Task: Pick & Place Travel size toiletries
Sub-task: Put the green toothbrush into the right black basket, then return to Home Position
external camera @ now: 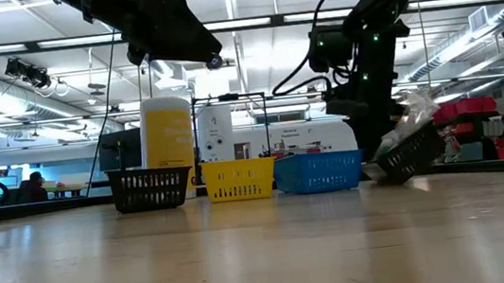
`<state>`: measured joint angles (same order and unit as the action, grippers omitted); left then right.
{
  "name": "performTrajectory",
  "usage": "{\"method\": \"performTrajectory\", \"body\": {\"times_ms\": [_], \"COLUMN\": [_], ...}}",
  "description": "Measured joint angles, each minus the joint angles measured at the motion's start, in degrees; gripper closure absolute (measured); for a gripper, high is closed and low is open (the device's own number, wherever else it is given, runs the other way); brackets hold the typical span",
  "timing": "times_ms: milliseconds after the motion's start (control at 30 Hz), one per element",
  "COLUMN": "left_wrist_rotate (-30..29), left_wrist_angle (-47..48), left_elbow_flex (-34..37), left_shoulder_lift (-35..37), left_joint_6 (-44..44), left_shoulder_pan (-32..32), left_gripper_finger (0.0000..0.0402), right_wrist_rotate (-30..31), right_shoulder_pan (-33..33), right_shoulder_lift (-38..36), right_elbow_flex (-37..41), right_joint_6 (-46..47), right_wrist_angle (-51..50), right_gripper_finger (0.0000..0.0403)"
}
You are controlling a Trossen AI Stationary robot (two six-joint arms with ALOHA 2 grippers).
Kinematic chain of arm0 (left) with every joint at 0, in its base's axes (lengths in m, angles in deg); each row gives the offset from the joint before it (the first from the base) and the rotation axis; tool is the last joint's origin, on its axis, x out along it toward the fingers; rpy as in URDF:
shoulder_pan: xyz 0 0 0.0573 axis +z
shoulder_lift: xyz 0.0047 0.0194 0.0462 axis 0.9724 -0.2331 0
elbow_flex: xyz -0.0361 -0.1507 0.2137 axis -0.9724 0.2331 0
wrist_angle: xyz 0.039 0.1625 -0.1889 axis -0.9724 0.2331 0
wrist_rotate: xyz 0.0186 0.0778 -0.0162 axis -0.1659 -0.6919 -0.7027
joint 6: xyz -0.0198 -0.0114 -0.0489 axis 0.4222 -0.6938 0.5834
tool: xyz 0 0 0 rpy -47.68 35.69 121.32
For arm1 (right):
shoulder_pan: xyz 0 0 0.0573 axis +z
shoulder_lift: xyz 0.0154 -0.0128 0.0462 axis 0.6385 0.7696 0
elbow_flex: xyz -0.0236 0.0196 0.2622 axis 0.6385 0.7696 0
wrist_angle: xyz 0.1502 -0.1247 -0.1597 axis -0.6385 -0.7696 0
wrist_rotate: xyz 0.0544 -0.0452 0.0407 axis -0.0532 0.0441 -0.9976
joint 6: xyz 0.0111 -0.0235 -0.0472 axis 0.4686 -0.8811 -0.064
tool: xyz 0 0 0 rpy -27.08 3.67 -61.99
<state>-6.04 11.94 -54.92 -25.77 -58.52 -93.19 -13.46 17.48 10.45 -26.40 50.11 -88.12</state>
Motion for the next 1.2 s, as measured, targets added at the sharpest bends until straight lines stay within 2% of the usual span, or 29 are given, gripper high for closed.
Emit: {"method": "performTrajectory", "body": {"times_ms": [133, 500, 633, 767, 867, 967, 1100, 1200], "left_wrist_rotate": [0.1, 0.1, 0.0, -0.6, -0.9, -0.4, -0.1, -0.4], "left_wrist_angle": [0.0, 0.0, 0.0, 1.3, 6.8, 15.2, 23.0, 30.4], "left_elbow_flex": [0.0, 0.0, 0.0, 0.0, -1.3, -2.4, -2.7, -2.7], "left_shoulder_lift": [0.0, 0.0, 0.0, 0.4, 2.6, 7.3, 16.6, 24.4], "left_joint_6": [0.0, 0.0, -0.3, -1.9, -2.0, -1.8, -2.1, -3.0], "left_shoulder_pan": [0.0, 0.0, 0.0, 0.0, 0.0, -0.7, -1.9, -2.6], "left_gripper_finger": [0.0248, 0.0248, 0.0248, 0.0250, 0.0273, 0.0316, 0.0382, 0.0393], "right_wrist_rotate": [0.0, -0.3, -6.1, -12.2, -13.0, -11.8, -9.3, -9.7], "right_shoulder_pan": [0.0, 0.1, 0.9, 4.6, 8.7, 12.1, 15.0, 16.6], "right_shoulder_lift": [-1.1, -12.4, -17.0, -21.2, -24.3, -28.1, -34.2, -39.4], "right_elbow_flex": [0.0, 0.0, 0.0, 0.0, 0.0, 0.0, 0.0, 0.0], "right_joint_6": [-1.3, -1.5, -1.5, -5.2, -9.1, -13.1, -16.0, -19.3], "right_wrist_angle": [-0.1, -2.7, -2.0, 0.9, 3.3, 3.3, 3.0, 2.3], "right_gripper_finger": [0.0324, 0.0324, 0.0324, 0.0326, 0.0341, 0.0370, 0.0397, 0.0399]}}
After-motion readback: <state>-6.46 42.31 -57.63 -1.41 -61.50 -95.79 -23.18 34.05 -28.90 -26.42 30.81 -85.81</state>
